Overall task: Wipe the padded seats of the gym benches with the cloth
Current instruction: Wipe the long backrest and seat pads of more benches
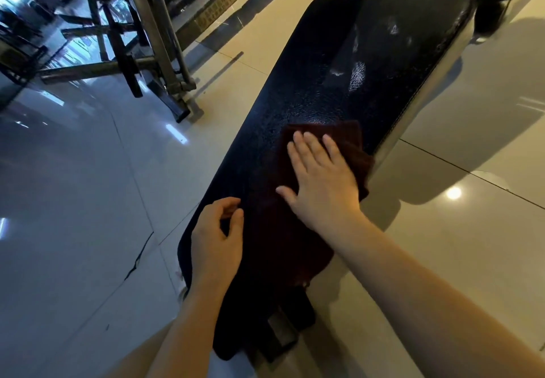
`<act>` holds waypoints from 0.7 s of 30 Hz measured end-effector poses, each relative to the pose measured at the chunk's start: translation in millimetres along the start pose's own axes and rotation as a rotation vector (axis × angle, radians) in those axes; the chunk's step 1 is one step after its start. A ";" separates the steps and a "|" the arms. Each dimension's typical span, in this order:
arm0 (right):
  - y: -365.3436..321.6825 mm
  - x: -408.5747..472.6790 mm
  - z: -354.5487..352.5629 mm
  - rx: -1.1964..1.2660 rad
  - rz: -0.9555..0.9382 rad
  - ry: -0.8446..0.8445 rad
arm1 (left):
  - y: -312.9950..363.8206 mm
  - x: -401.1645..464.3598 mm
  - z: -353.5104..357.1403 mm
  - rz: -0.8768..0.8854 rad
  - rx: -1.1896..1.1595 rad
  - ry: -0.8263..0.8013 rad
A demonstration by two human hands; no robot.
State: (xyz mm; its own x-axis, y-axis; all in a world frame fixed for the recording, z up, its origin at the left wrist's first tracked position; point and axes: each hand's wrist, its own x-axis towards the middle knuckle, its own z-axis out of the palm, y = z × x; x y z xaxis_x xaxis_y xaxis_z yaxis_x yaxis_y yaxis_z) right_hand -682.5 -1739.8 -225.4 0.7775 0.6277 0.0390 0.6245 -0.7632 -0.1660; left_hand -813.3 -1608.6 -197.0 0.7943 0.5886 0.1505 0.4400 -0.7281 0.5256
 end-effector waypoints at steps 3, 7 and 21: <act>30.5 9.0 -16.4 -0.028 0.146 0.027 | -4.0 -0.8 -2.4 0.016 -0.008 0.010; 18.0 0.1 -12.9 -0.006 0.097 0.109 | -10.8 -4.4 0.3 -0.019 -0.084 0.032; 6.4 -70.3 72.1 0.192 0.026 0.614 | 29.8 4.3 15.4 0.150 -0.025 0.074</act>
State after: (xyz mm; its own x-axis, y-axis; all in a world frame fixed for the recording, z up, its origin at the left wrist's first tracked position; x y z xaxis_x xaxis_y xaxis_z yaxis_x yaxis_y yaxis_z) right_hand -738.5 -1777.8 -300.2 0.7290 0.3633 0.5801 0.6243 -0.7003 -0.3460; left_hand -790.4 -1633.2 -193.6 0.8167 0.4990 0.2898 0.3073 -0.8012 0.5135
